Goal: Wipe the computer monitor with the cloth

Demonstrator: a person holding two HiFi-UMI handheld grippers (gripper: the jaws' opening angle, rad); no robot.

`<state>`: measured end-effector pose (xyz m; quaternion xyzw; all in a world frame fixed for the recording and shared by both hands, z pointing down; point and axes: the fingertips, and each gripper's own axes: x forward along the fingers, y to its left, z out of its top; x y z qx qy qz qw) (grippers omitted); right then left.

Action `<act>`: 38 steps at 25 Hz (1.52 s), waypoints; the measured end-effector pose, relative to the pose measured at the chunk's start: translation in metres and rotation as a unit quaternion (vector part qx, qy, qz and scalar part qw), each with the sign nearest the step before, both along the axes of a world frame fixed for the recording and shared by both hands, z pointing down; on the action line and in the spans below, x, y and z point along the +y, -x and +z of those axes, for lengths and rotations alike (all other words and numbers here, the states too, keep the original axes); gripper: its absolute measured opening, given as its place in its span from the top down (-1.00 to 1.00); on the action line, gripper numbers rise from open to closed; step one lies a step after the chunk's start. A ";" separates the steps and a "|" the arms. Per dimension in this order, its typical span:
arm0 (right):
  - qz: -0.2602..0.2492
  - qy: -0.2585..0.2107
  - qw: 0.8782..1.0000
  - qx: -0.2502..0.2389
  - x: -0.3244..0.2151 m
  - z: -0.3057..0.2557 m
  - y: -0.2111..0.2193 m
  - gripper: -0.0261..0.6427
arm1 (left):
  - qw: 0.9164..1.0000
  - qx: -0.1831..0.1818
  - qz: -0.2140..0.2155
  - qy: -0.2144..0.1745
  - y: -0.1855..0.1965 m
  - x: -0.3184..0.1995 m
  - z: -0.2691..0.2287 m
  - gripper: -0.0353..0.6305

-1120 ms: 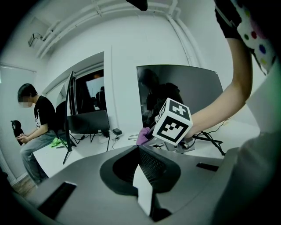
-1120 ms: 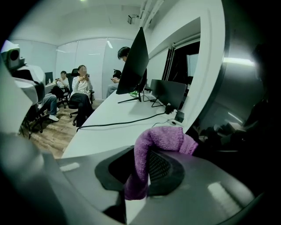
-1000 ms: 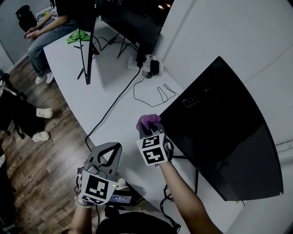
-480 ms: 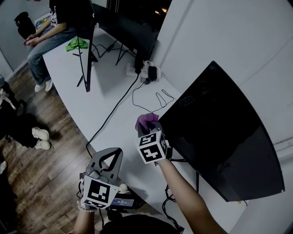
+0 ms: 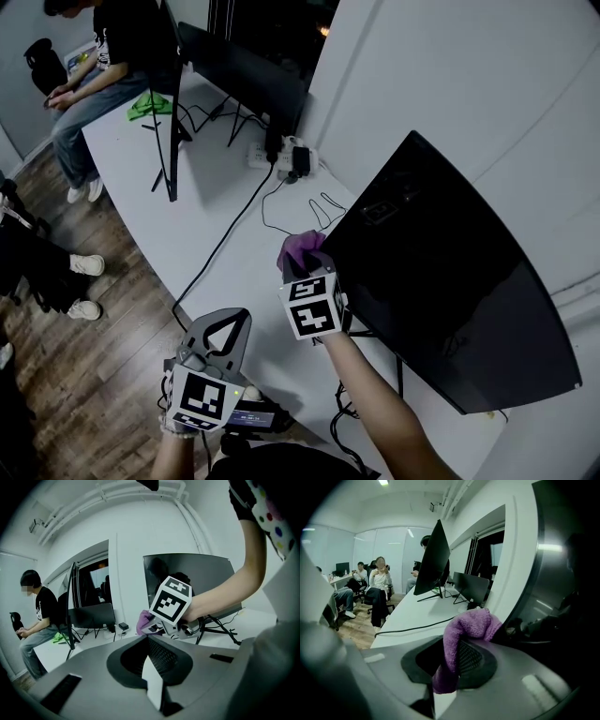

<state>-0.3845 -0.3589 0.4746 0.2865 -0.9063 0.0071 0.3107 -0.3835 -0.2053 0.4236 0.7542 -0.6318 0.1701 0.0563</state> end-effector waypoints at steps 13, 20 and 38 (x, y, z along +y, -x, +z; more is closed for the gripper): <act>0.039 -0.023 0.996 -0.071 -0.015 -0.056 -0.020 0.71 | 1.000 -0.010 0.016 -0.013 -0.014 -0.007 -0.012 0.88; 0.051 -0.046 0.992 -0.109 -0.019 -0.095 -0.032 0.71 | 0.999 -0.016 0.030 -0.025 -0.025 -0.013 -0.024 0.88; 0.066 -0.082 0.971 -0.213 -0.025 -0.195 -0.046 0.71 | 0.998 -0.019 0.053 -0.042 -0.044 -0.015 -0.041 0.88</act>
